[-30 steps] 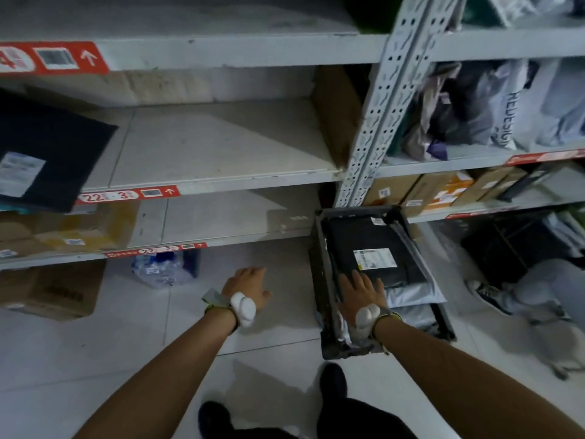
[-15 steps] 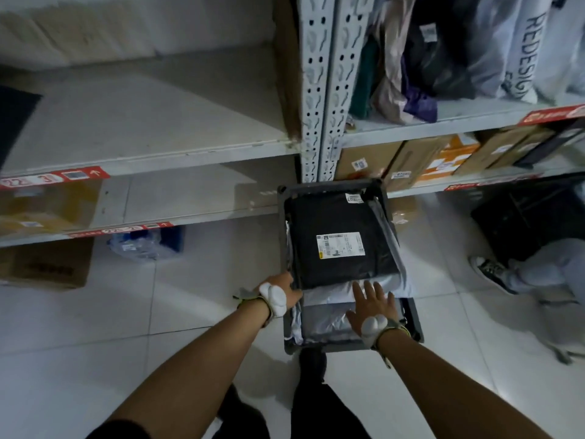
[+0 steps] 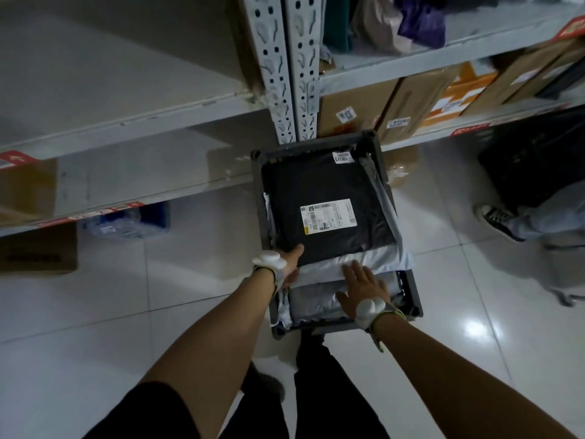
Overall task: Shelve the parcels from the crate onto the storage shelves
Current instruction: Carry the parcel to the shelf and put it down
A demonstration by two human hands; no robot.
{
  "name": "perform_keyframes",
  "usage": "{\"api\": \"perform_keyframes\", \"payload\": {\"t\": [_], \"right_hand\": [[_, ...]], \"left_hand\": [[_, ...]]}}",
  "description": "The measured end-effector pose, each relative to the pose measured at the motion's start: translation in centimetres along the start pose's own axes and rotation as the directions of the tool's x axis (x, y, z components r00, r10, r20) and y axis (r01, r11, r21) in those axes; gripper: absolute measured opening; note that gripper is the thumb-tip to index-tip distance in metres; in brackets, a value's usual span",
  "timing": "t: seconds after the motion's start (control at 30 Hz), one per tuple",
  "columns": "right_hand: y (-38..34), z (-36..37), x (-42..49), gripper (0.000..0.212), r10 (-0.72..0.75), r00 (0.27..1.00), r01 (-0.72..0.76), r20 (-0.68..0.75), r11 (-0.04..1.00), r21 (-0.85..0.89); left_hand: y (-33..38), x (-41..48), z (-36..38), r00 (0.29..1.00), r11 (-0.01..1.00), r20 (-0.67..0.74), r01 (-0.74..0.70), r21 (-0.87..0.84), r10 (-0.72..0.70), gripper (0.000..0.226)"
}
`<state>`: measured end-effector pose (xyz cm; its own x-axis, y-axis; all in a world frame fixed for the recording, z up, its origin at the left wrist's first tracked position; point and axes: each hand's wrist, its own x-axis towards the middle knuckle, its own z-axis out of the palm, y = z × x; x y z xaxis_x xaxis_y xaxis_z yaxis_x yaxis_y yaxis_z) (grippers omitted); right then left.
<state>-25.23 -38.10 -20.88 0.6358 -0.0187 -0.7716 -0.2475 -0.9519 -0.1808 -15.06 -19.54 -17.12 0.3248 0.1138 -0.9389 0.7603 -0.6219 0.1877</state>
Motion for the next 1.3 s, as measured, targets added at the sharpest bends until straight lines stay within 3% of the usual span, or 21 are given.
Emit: {"api": "perform_keyframes", "payload": {"t": [0.07,0.2,0.3,0.33,0.37,0.4,0.43,0.47,0.5,0.53,0.57,0.7,0.8,0.93,1.1,1.2,1.3], "right_hand": [[-0.2,0.0,0.1,0.077,0.018,1.000,-0.018,-0.004,1.000,0.023],[-1.6,-0.8,0.5,0.085,0.084,0.996,-0.083,-0.002,0.981,0.177],[-2.6,-2.7,1.8,0.099,0.176,0.984,-0.155,-0.006,0.878,0.454],[-3.0,-3.4,2.2,0.101,0.232,0.973,-0.190,0.008,0.771,0.608],[-3.4,-4.1,2.6,0.099,0.275,0.960,-0.213,0.056,0.587,0.781],[-4.0,-4.7,2.8,0.089,0.265,0.954,-0.219,0.137,0.311,0.925],[-4.9,-5.5,2.5,0.073,0.177,0.960,-0.213,0.215,-0.031,0.977],[-5.0,-6.1,2.9,0.062,0.067,0.972,-0.189,0.227,-0.363,0.913],[-5.5,-6.5,3.1,0.057,-0.003,0.977,-0.176,0.211,-0.561,0.809],[-6.0,-7.0,3.2,0.054,-0.018,0.983,-0.149,0.183,-0.664,0.733],[-6.5,-7.4,3.0,0.053,0.002,0.985,-0.123,0.172,-0.694,0.709],[-8.5,-6.7,3.1,0.043,0.080,0.976,-0.071,0.201,-0.760,0.646],[-8.8,-6.0,2.6,0.040,0.084,0.977,-0.068,0.197,-0.751,0.657],[-8.2,-5.8,0.8,0.041,0.127,0.981,-0.016,0.146,-0.700,0.714],[-7.6,-7.3,-2.6,0.042,0.268,0.962,0.111,0.044,-0.533,0.839],[-8.3,-9.1,-5.2,0.037,0.353,0.933,0.216,-0.072,-0.390,0.895],[-10.3,-12.0,-10.2,0.036,0.335,0.908,0.307,-0.251,-0.124,0.944]], "left_hand": [[0.3,0.3,0.2,0.998,0.978,0.023,0.066,-0.198,-0.063,0.059],[1.5,-0.6,-0.2,0.999,0.986,0.028,-0.012,-0.169,0.017,0.026],[2.4,-1.6,-1.2,0.996,0.986,0.007,-0.085,-0.143,0.087,0.017],[2.5,-1.9,-1.5,0.993,0.981,-0.011,-0.120,-0.150,0.120,0.019],[2.6,-2.1,-2.0,0.987,0.973,-0.027,-0.161,-0.166,0.158,0.021],[2.6,-2.6,-2.4,0.980,0.963,-0.040,-0.198,-0.183,0.194,0.023],[2.3,-3.2,-2.9,0.974,0.954,-0.049,-0.227,-0.197,0.222,0.024],[2.5,-3.6,-3.0,0.966,0.943,-0.047,-0.259,-0.207,0.255,0.025],[2.1,-4.1,-3.4,0.960,0.936,-0.051,-0.279,-0.216,0.275,0.025],[1.8,-4.7,-3.7,0.955,0.928,-0.054,-0.298,-0.224,0.293,0.025],[1.5,-5.2,-3.9,0.952,0.926,-0.049,-0.304,-0.226,0.301,0.025],[0.0,-6.4,-5.1,0.952,0.926,-0.045,-0.304,-0.226,0.302,0.025],[-1.1,-6.8,-5.8,0.951,0.929,-0.053,-0.309,-0.206,0.304,0.020],[-3.1,-7.7,-6.7,0.923,0.922,-0.047,-0.383,-0.052,0.381,0.019],[-5.1,-9.6,-8.4,0.858,0.866,-0.122,-0.494,0.069,0.499,0.015],[-5.6,-10.8,-10.0,0.810,0.814,-0.104,-0.560,0.152,0.577,0.043],[-5.8,-13.5,-12.4,0.699,0.705,-0.115,-0.677,0.213,0.706,0.066]]}}
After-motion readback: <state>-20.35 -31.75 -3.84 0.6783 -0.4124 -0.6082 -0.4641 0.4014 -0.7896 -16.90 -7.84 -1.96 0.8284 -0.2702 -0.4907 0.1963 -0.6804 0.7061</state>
